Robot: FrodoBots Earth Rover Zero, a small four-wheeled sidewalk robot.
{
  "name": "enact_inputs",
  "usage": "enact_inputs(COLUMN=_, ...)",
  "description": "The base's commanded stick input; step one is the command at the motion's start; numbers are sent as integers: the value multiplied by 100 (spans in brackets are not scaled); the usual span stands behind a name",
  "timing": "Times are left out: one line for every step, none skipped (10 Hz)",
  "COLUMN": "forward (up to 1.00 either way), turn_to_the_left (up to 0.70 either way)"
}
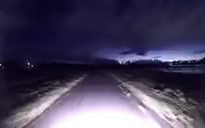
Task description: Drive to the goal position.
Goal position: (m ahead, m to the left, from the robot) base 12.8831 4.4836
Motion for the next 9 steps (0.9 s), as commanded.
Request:
enact_inputs(forward=70, turn_to_the_left=-6)
enact_inputs(forward=70, turn_to_the_left=0)
enact_inputs(forward=70, turn_to_the_left=0)
enact_inputs(forward=70, turn_to_the_left=0)
enact_inputs(forward=70, turn_to_the_left=0)
enact_inputs(forward=70, turn_to_the_left=0)
enact_inputs(forward=70, turn_to_the_left=0)
enact_inputs(forward=70, turn_to_the_left=0)
enact_inputs(forward=70, turn_to_the_left=0)
